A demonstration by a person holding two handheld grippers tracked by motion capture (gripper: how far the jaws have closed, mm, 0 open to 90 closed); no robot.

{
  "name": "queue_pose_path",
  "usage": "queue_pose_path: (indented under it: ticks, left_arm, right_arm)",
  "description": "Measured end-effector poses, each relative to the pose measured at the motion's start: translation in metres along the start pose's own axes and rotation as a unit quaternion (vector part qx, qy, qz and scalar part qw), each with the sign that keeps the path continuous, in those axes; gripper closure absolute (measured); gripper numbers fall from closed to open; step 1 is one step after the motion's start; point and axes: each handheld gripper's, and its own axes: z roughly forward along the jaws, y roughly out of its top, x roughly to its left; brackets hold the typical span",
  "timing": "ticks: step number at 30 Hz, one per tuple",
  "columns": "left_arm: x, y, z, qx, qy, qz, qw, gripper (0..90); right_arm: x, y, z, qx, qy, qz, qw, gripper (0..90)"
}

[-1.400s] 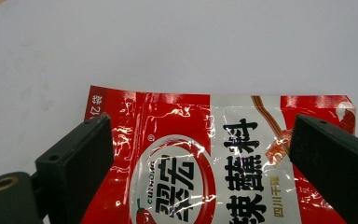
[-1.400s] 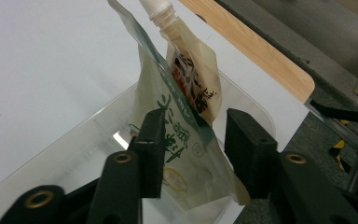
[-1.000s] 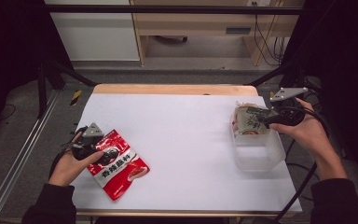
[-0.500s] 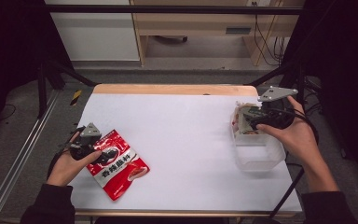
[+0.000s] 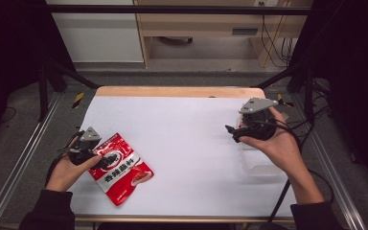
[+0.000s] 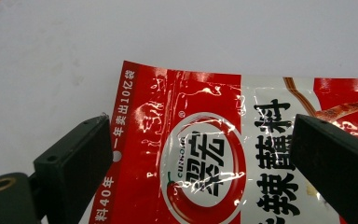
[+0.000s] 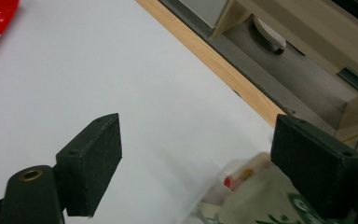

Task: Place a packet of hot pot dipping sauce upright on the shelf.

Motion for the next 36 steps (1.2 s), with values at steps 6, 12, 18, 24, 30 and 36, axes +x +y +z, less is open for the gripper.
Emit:
queue_pose_path:
  ticks: [6,12,18,24,30,36]
  left_arm:
    - [0.003,-0.007,-0.004,-0.012,0.009,-0.004,0.9999,6.1]
    - [0.006,-0.016,-0.012,-0.017,0.019,-0.012,0.9996,6.1]
    - [0.012,-0.029,-0.02,-0.025,0.031,-0.025,0.9989,6.0]
    - [0.023,-0.048,-0.027,-0.034,0.051,-0.049,0.997,6.9]
    - [0.033,-0.055,-0.026,-0.034,0.056,-0.059,0.9961,6.9]
    - [0.039,-0.061,-0.022,-0.033,0.056,-0.064,0.9958,7.9]
  right_arm:
    - [0.037,0.0,0.02,0.002,0.036,0.001,0.9994,17.5]
    - [0.07,-0.006,0.041,-0.004,0.07,0.009,0.9975,17.8]
    - [0.094,-0.017,0.061,-0.011,0.079,0.03,0.9964,18.6]
    - [0.118,-0.035,0.08,-0.015,0.09,0.049,0.9946,18.3]
    - [0.13,-0.047,0.09,-0.003,0.087,0.048,0.995,14.8]
    - [0.14,-0.053,0.097,0.004,0.099,0.043,0.9942,12.2]
